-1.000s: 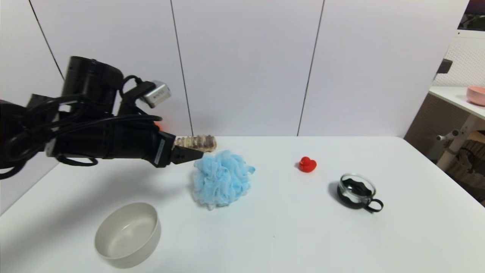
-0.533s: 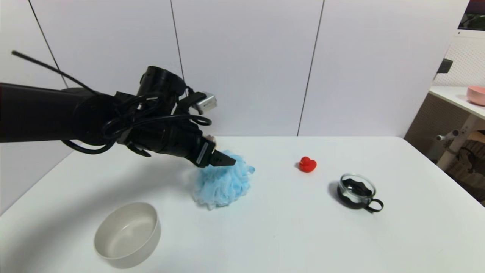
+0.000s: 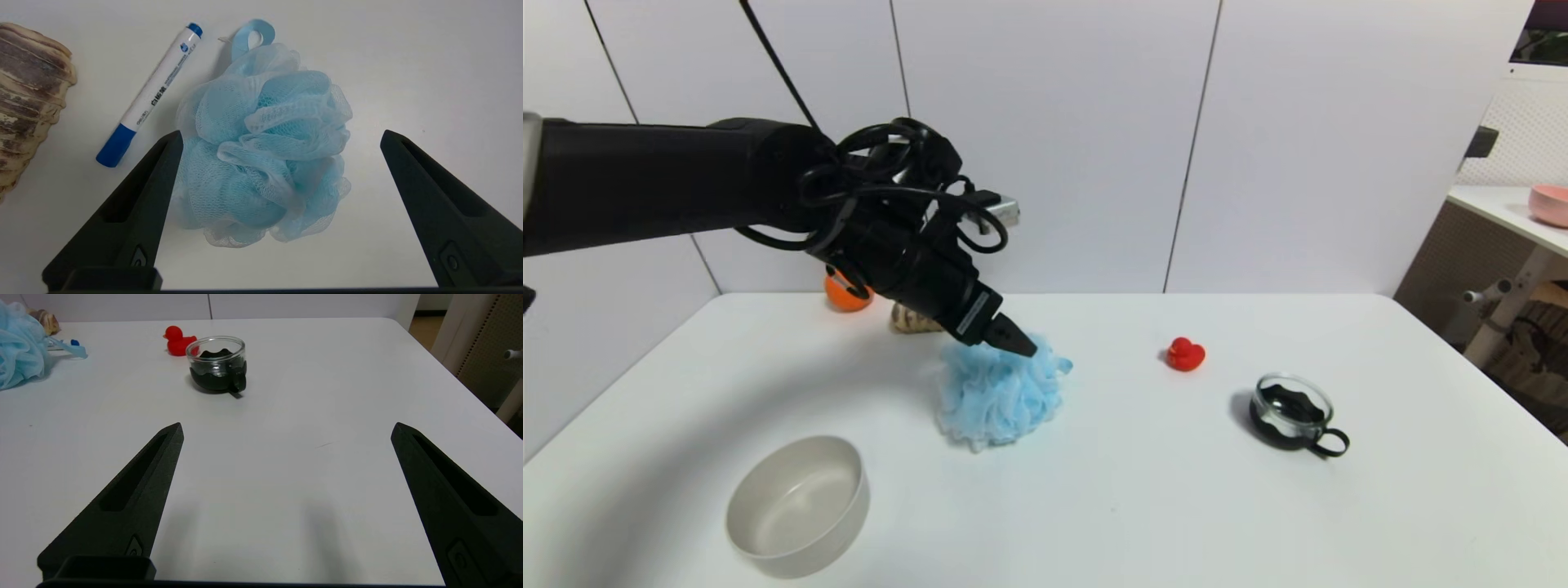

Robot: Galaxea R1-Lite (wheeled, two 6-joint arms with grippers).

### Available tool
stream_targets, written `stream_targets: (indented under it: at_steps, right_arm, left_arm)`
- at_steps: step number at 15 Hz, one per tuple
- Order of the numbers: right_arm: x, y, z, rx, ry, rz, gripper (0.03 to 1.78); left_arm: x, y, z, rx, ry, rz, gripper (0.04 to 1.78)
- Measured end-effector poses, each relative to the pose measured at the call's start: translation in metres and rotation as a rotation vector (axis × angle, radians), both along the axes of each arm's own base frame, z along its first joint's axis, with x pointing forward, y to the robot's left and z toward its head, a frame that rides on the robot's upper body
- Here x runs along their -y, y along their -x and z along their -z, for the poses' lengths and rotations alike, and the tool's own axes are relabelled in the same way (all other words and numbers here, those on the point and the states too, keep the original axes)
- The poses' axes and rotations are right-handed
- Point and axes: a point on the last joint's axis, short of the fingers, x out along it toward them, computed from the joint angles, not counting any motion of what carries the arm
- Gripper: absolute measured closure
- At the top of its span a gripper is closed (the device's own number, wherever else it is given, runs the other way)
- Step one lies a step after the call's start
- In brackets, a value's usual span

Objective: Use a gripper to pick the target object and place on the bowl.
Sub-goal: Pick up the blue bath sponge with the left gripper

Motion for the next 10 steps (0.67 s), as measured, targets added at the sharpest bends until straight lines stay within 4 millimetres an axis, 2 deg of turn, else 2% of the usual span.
stream_targets:
  at_steps: [10]
  right_arm:
    - [0.0,0.0,0.0,0.0,0.0,0.0,0.06]
  left_arm:
    - [0.009,-0.021,0.038,-0.062,-0.069,0.036,0.11]
